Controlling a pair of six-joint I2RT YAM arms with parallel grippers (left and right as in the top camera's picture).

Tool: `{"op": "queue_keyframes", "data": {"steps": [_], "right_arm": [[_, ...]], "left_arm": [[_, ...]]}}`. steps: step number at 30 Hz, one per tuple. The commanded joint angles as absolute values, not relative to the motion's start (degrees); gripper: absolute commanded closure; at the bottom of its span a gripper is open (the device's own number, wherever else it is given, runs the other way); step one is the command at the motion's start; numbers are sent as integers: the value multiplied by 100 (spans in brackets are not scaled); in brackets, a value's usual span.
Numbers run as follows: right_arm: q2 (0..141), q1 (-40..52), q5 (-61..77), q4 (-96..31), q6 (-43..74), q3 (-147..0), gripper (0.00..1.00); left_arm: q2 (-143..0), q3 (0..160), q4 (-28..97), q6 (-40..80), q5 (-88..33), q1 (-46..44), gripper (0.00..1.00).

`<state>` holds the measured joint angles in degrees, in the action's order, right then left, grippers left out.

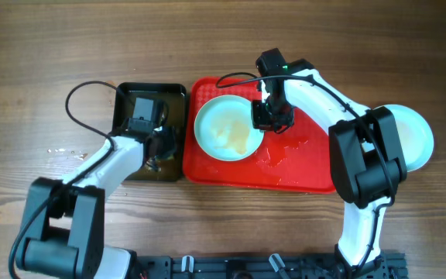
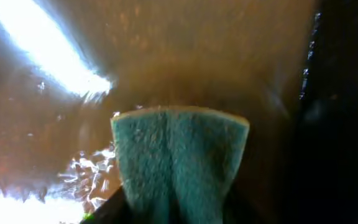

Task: Clean dirty plates on tray and stack at the side
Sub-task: 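Hold the plate with right gripper while left rinses sponge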

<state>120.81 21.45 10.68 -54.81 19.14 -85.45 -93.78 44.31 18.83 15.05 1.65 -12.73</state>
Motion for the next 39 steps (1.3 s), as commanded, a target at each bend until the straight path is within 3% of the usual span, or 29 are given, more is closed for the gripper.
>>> {"op": "queue_keyframes", "data": {"steps": [1, 8, 13, 14, 15, 16, 20, 21, 22, 23, 31, 35, 36, 38, 39], "right_arm": [[12162, 2187, 899, -5555, 1802, -8473, 96], [12162, 2187, 897, -5553, 1804, -8473, 96], [12162, 2187, 899, -5551, 1802, -8473, 96], [12162, 2187, 899, -5551, 1804, -8473, 96], [12162, 2187, 899, -5555, 1802, -8473, 96], [12162, 2187, 899, -5557, 1802, -8473, 96], [12162, 2187, 899, -5557, 1804, -8473, 96], [12162, 2187, 899, -5559, 1800, -8473, 96], [12162, 2187, 899, -5561, 1802, -8473, 96], [12162, 2187, 899, -5564, 1800, -8473, 96], [12162, 2187, 899, -5561, 1802, -8473, 96], [12162, 2187, 902, -5566, 1802, -8473, 96], [12162, 2187, 899, -5566, 1802, -8473, 96], [12162, 2187, 899, -5575, 1804, -8473, 96], [12162, 2187, 899, -5586, 1802, -8473, 96]], "left_arm": [[-9603, 4414, 1870, 1365, 117, -1247, 52], [-9603, 4416, 2453, 1393, 56, -1253, 53], [-9603, 4416, 2794, 1391, -633, -1253, 52], [-9603, 4416, 2786, 1391, -657, -1253, 55], [-9603, 4416, 2759, 1389, -655, -1253, 83], [-9603, 4416, 2742, 1389, -655, -1251, 96], [-9603, 4416, 2724, 1389, -567, -1251, 96], [-9603, 4416, 2689, 1389, -473, -1251, 86], [-9601, 4423, 2615, 1389, -349, -1251, 62], [-9601, 4449, 2569, 1389, -239, -1251, 52], [-9603, 4523, 1472, 1391, 30, -1251, 43], [-9668, 4519, 1452, 1391, -43, -1251, 59], [-9673, 4517, 1457, 1391, -40, -1251, 67], [-9673, 4517, 1452, 1389, -38, -1251, 96], [-9673, 4519, 1450, 1389, -38, -1251, 96]]}}
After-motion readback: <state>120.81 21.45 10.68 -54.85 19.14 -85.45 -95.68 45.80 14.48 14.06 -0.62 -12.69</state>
